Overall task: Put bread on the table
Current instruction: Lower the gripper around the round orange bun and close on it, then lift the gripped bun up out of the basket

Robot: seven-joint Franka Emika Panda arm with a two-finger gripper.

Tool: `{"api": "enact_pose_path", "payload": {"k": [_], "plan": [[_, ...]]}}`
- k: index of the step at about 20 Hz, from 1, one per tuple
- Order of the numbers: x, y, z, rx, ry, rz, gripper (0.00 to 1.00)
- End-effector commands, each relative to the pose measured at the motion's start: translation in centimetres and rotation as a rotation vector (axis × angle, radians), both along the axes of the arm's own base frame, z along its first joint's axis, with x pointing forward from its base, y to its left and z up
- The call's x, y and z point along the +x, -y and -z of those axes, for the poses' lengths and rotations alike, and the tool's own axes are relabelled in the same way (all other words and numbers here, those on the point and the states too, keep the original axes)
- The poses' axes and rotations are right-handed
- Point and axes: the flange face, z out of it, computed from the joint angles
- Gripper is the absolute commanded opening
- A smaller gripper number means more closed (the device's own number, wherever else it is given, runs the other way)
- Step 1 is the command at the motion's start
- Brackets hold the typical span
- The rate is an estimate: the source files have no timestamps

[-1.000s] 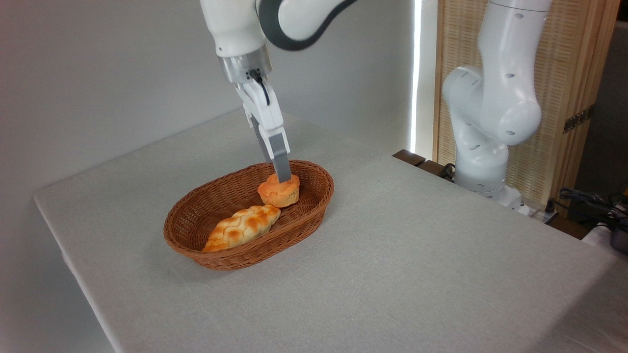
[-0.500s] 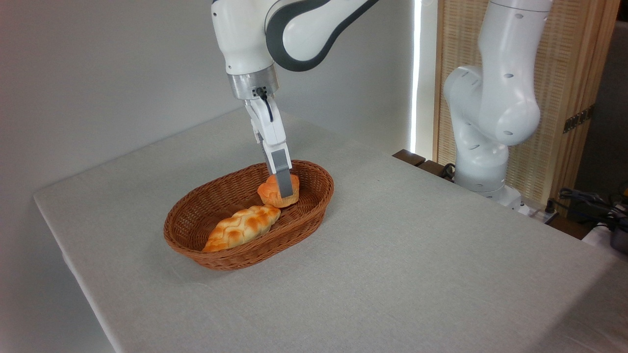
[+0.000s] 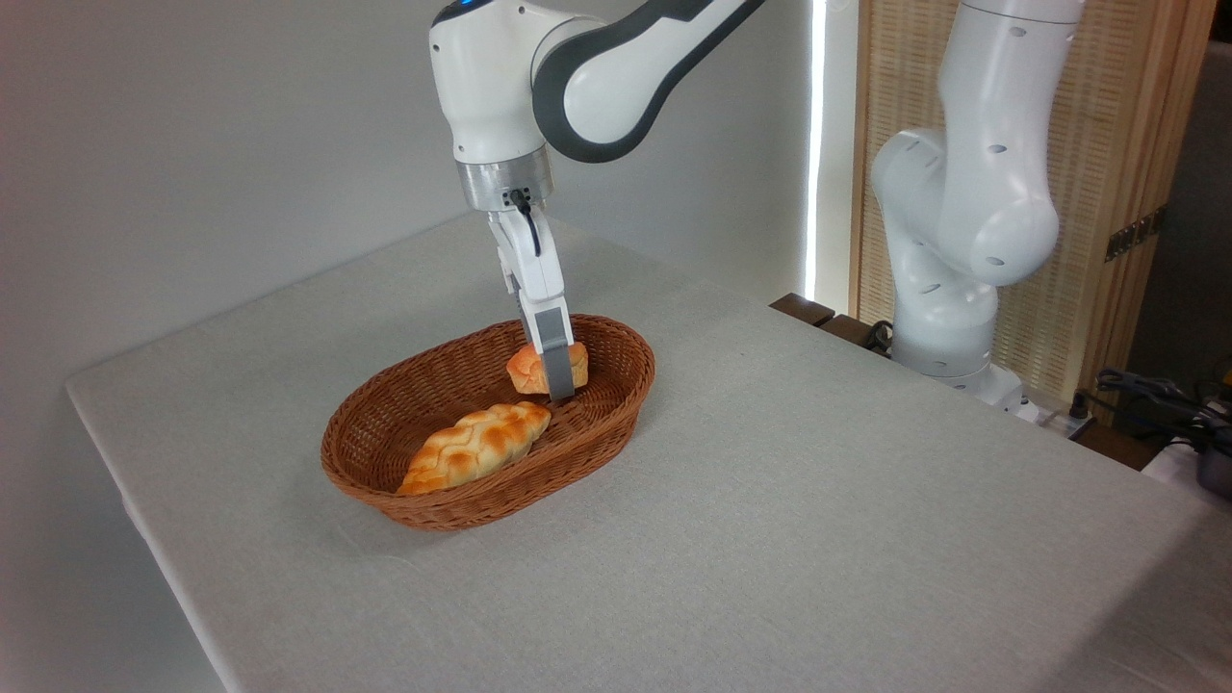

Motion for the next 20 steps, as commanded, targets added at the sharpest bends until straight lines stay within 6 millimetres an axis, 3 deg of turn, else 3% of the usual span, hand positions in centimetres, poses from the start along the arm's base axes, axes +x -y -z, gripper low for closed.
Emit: {"api": "enact_pose_path", "payload": {"k": [1,12,15,20], "plan": [[-0.1,-0.8,0.0,-0.001,0.017,-0.005,0.38],[0.7,-1.3,-0.7,-0.010,0.027,-0.025,0.35],[2.2,-2.4,-4.1,-0.017,0.030,-0.066,0.35],[6.2,-9.7,-13.6,-0.054,0.042,-0.217,0.36]]}}
